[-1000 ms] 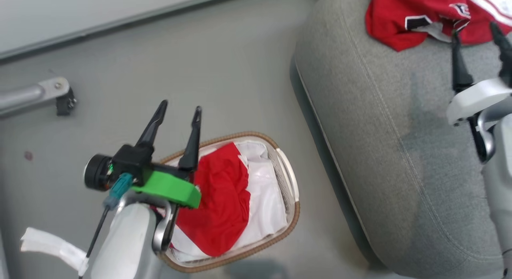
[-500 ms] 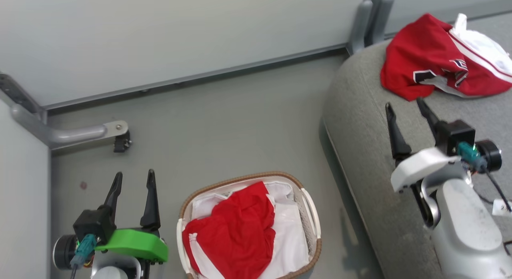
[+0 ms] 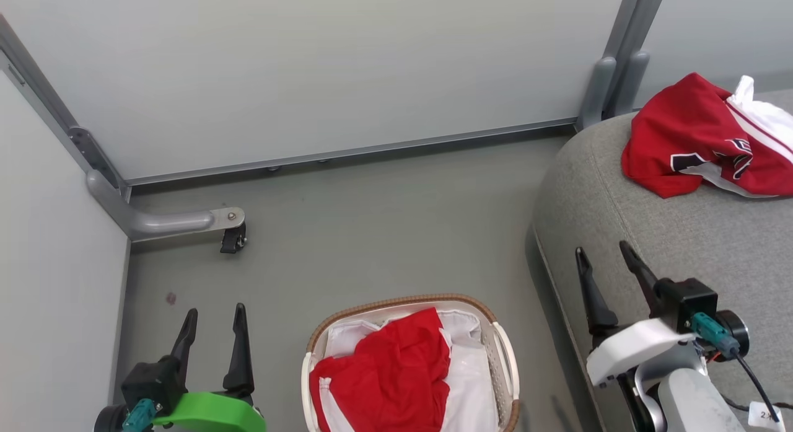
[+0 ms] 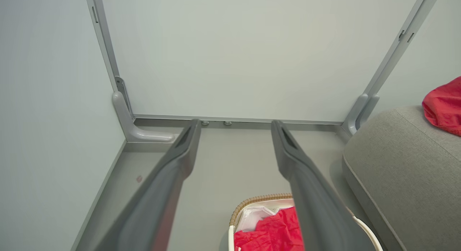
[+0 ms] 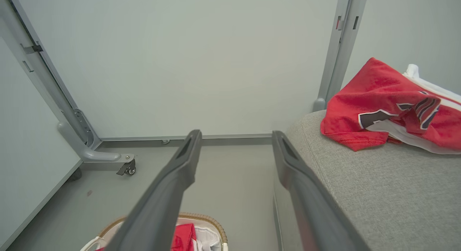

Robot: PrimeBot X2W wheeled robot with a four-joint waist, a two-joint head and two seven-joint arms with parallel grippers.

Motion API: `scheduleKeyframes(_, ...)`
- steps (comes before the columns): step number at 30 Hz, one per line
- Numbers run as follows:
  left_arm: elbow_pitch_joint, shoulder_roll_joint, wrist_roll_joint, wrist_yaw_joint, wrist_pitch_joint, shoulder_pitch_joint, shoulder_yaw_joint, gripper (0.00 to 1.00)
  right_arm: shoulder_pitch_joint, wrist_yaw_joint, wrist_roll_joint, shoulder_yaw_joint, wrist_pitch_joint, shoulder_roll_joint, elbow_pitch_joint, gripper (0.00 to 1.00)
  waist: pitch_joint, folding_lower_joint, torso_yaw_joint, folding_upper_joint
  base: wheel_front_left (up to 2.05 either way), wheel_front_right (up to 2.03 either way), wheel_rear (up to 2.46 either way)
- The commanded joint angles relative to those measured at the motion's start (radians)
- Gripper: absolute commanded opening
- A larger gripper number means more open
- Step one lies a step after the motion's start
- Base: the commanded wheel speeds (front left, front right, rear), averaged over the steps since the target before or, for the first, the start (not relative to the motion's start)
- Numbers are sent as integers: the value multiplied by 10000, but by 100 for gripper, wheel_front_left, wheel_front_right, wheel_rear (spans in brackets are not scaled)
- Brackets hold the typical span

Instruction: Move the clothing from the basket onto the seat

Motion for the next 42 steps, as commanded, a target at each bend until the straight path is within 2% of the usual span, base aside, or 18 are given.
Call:
scheduleKeyframes(1, -9, -8, -89, -29, -9, 119, -28, 100, 206, -10, 65, 37, -3, -38, -106, 100, -9, 1, -3, 0, 0, 0, 0)
scheduleKeyframes(21, 74, -4, -120, -37, -9, 37, -110, 100, 430, -10, 246, 222, -3, -33, -149, 100, 32, 1, -139, 0, 0, 0, 0)
scheduleKeyframes(29, 151, -5, 114, -37, -8, -341, -254, 100, 134, -10, 254, 218, -3, -32, -277, 100, 400, 1, -209, 0, 0, 0, 0)
scheduleKeyframes(37, 1210, 1, 298, -42, -9, -1670, -981, 100, -550, -10, 63, -26, -4, -30, -608, 100, 1796, 1, -545, 0, 0, 0, 0)
scheduleKeyframes(42, 2546, 6, 124, -43, -8, -3084, -2061, 100, -1157, -10, -117, -300, -4, -30, -942, 100, 3147, 1, -896, 0, 0, 0, 0)
